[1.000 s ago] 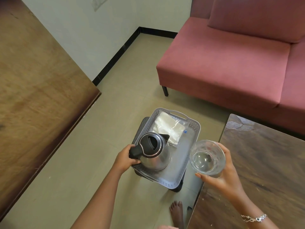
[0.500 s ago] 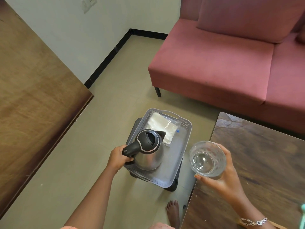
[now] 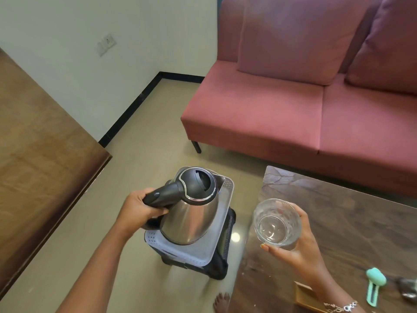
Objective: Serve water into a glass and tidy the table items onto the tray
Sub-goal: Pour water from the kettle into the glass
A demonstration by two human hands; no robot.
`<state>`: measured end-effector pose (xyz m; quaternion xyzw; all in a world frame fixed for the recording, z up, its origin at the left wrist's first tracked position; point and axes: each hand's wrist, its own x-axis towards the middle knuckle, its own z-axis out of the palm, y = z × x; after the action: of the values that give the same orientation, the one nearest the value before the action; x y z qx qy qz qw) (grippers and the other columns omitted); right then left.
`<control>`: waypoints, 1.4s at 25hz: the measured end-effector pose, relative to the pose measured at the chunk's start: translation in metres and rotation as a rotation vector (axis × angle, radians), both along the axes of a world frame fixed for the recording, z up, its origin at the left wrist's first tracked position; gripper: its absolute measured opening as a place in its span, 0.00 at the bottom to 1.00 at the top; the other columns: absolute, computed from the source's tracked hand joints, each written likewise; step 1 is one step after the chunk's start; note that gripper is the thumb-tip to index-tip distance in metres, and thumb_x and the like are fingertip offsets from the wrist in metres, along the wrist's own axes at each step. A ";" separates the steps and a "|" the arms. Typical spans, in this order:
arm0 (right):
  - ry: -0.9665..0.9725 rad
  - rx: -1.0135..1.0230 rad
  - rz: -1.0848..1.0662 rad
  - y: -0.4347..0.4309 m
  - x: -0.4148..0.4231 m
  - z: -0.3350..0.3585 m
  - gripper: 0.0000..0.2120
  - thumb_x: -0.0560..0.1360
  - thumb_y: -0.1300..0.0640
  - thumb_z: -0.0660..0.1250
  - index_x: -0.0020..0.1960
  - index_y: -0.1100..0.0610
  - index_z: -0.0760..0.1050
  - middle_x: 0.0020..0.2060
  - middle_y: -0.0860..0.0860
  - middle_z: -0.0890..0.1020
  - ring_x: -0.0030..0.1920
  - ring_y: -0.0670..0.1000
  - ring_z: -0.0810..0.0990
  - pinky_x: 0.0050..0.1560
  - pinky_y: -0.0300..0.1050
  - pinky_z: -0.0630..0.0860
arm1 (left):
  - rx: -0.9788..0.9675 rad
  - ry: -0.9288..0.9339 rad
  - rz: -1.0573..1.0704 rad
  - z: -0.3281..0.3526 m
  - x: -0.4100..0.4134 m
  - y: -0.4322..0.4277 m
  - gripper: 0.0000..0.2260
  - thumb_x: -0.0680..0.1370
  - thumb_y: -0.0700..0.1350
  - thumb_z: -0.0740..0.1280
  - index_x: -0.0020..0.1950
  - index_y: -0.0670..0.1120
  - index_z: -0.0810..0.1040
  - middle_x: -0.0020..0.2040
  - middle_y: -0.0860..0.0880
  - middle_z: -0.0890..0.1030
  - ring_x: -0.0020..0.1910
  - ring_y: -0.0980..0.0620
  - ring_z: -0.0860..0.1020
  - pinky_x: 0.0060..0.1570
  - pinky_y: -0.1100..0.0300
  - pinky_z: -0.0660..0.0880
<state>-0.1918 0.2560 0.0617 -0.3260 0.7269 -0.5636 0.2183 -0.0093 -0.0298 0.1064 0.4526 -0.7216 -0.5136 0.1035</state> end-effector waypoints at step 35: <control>0.025 0.094 -0.217 0.170 -0.047 -0.016 0.43 0.57 0.57 0.81 0.63 0.46 0.59 0.59 0.50 0.74 0.58 0.52 0.74 0.58 0.44 0.70 | -0.902 -0.162 -0.887 0.176 -0.165 0.232 0.04 0.55 0.42 0.60 0.27 0.44 0.71 0.25 0.43 0.73 0.28 0.41 0.70 0.27 0.53 0.69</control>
<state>-0.2391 0.4264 0.0456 -0.2417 0.7861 -0.5453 0.1620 -0.1748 0.2023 0.2823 0.0601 -0.9912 -0.1178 0.0066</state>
